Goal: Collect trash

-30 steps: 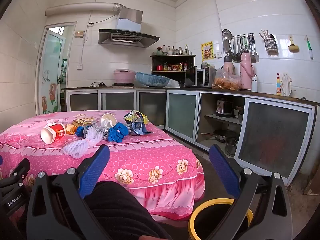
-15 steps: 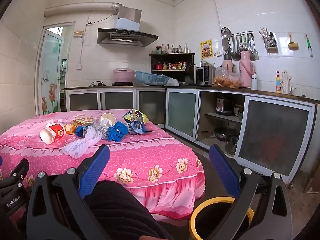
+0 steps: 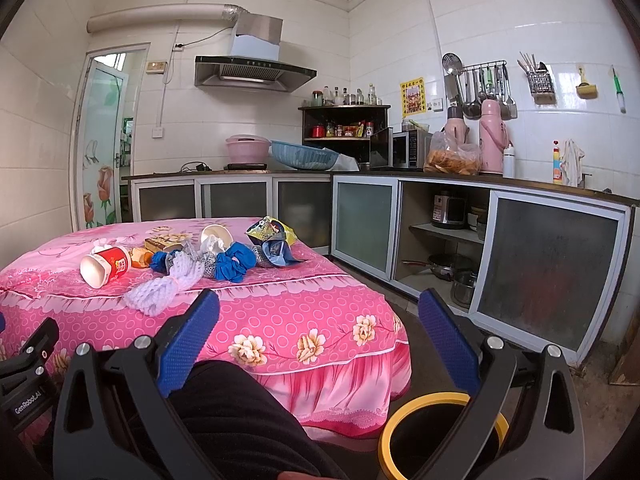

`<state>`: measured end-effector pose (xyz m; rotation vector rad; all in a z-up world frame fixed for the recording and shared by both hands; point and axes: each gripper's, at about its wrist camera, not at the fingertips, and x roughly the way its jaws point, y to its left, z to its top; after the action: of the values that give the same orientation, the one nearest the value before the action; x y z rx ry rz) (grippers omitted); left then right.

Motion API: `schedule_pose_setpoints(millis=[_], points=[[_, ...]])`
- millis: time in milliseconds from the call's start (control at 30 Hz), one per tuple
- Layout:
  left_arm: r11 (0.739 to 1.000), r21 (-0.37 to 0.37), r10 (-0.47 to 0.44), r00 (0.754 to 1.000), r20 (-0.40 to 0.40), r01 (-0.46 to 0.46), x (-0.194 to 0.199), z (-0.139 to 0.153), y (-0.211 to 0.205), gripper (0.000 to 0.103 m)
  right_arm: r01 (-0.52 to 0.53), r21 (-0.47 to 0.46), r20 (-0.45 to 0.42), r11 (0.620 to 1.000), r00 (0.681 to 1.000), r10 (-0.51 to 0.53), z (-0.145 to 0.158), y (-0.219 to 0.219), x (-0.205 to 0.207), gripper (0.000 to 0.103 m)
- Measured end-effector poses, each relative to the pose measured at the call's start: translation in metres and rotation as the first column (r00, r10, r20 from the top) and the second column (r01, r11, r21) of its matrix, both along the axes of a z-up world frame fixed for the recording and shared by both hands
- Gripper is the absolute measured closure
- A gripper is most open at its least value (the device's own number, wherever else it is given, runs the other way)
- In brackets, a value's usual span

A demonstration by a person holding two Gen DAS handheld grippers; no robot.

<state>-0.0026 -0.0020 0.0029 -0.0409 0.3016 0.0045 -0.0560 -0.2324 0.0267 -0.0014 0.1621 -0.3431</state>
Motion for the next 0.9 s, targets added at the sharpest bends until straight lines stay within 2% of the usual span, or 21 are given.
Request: schedule_pose_setpoints(millis=[900], points=[[1.000, -0.002, -0.002, 1.000, -0.014, 0.002, 0.0053, -0.0056, 0.0003, 0.007, 0.001, 0.017, -0.019, 1.000, 1.000, -0.001, -0.0032, -0.0045, 0.0042, 0.008]])
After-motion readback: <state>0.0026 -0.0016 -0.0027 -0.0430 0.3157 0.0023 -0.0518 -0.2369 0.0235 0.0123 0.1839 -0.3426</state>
